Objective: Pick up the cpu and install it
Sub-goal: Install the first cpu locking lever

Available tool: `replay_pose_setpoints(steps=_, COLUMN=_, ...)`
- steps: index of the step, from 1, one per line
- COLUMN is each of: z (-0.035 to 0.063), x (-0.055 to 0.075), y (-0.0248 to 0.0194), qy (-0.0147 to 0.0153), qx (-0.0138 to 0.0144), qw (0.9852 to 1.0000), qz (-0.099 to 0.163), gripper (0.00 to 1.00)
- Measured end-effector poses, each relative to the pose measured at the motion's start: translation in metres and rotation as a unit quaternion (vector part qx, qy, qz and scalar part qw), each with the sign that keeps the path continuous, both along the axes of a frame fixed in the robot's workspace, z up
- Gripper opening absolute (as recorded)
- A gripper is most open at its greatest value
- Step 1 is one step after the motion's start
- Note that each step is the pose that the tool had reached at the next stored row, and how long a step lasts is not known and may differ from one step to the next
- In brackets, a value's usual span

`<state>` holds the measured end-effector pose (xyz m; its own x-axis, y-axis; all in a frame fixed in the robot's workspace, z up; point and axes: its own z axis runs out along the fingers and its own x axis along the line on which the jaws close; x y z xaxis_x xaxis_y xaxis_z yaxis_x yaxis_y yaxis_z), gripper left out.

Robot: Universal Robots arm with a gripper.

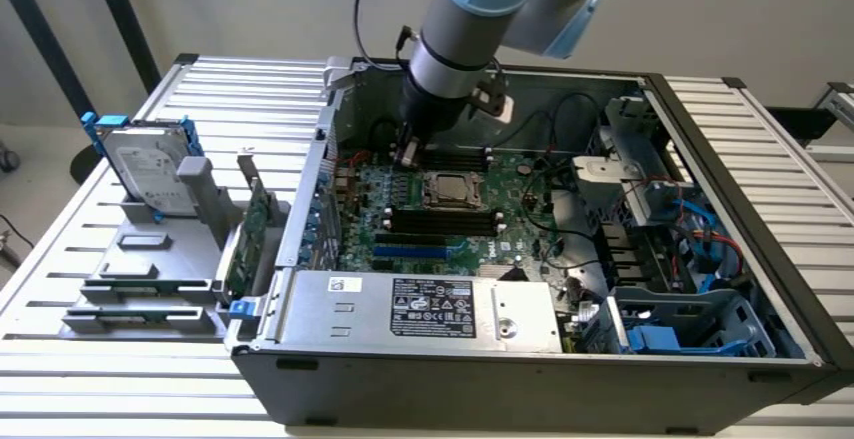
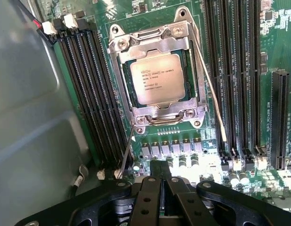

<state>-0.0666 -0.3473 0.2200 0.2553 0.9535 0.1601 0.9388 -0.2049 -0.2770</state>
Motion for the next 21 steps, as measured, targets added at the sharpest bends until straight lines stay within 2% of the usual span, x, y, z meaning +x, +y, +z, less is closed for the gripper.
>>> replay_pose_setpoints(steps=4, z=0.0001, x=-0.002, y=0.0000, qy=0.0001, qx=0.0010, qw=0.9998, qz=-0.020, gripper=0.11)
replay_pose_setpoints(steps=7, z=0.0006, x=-0.003, y=0.0000, qy=0.0000, qx=0.0034, qw=0.9995, qz=-0.032, gripper=0.11)
replay_pose_setpoints(steps=10, z=0.0021, x=-0.004, y=0.0000, qy=0.0002, qx=0.0077, qw=0.9991, qz=-0.043, gripper=0.11)
replay_pose_setpoints(steps=18, z=0.0098, x=-0.007, y=-0.0004, qy=0.0015, qx=0.0232, qw=0.9979, qz=-0.060, gripper=0.11)
replay_pose_setpoints(steps=21, z=0.0125, x=-0.009, y=-0.0007, qy=0.0019, qx=0.0268, qw=0.9975, qz=-0.065, gripper=0.11)
